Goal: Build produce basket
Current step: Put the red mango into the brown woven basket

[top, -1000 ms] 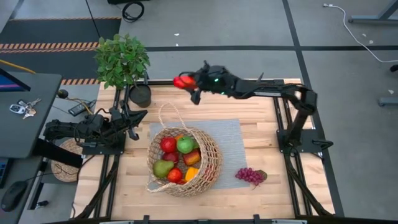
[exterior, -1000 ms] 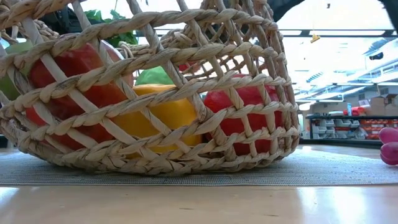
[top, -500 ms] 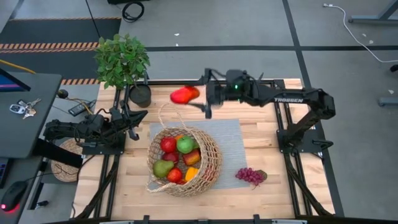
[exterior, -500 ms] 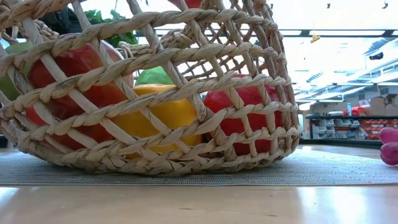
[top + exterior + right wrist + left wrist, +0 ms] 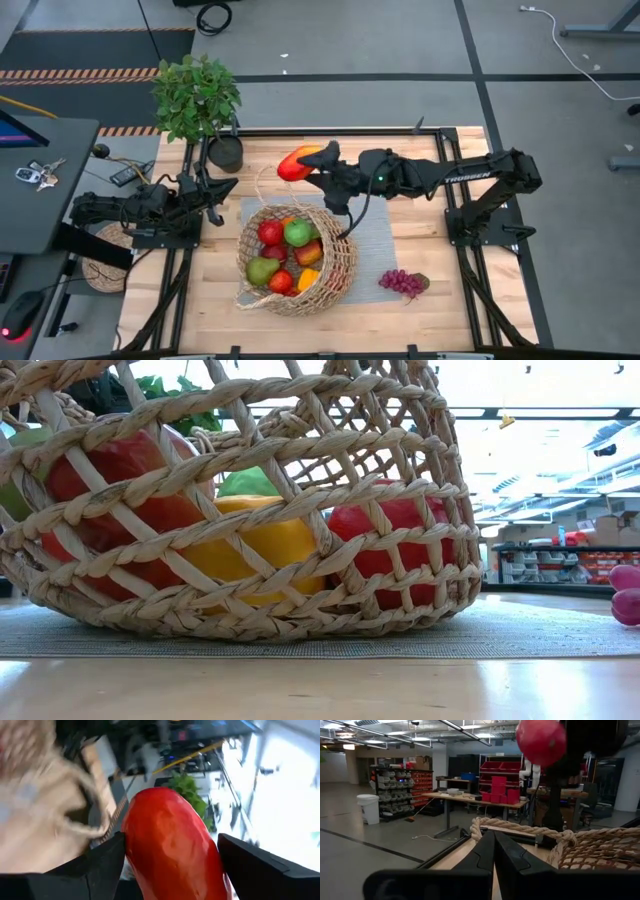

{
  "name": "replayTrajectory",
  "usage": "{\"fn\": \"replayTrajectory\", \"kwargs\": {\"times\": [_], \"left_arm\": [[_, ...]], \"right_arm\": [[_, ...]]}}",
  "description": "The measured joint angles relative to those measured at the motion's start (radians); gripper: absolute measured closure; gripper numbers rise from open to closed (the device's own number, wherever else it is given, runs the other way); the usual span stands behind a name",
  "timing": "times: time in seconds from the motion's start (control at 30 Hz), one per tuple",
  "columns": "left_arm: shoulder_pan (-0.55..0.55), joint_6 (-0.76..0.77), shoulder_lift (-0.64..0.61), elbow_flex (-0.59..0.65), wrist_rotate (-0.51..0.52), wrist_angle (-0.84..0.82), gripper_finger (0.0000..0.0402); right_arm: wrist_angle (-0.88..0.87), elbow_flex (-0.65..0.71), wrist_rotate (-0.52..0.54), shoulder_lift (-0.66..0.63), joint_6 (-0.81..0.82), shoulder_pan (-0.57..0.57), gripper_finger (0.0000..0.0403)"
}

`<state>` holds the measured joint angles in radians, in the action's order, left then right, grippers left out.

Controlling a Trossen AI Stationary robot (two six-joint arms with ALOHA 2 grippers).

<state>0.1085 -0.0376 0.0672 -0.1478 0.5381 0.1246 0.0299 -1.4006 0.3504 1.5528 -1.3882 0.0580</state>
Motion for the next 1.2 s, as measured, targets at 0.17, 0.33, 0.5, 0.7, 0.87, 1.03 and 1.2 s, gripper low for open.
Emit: {"fn": "replayTrajectory", "kwargs": {"times": [0.17, 0.33, 0.5, 0.7, 0.87, 1.03, 1.2], "left_arm": [[0.000, 0.000, 0.000, 0.000, 0.000, 0.000, 0.0387], [0.000, 0.000, 0.000, 0.000, 0.000, 0.000, 0.0382], [0.000, 0.000, 0.000, 0.000, 0.000, 0.000, 0.0384], [0.000, -0.001, 0.000, 0.000, 0.000, -0.001, 0.0387], [0.000, -0.001, 0.000, 0.000, 0.000, -0.001, 0.0383], [0.000, 0.000, 0.000, 0.000, 0.000, -0.001, 0.0382], [0.000, 0.000, 0.000, 0.000, 0.000, -0.001, 0.0385]], "right_arm": [[-0.048, 0.000, 0.025, 0.001, -0.254, 0.002, 0.0086], [-0.050, 0.000, 0.093, 0.001, -0.401, 0.013, 0.0086], [-0.051, 0.000, 0.101, 0.001, -0.429, 0.022, 0.0086], [-0.050, 0.000, 0.102, 0.001, -0.346, 0.020, 0.0086], [-0.055, 0.000, 0.097, 0.001, -0.024, -0.014, 0.0086], [-0.097, 0.000, 0.092, 0.001, 0.256, -0.081, 0.0086], [-0.176, 0.000, -0.009, 0.001, 0.524, -0.176, 0.0086]]}}
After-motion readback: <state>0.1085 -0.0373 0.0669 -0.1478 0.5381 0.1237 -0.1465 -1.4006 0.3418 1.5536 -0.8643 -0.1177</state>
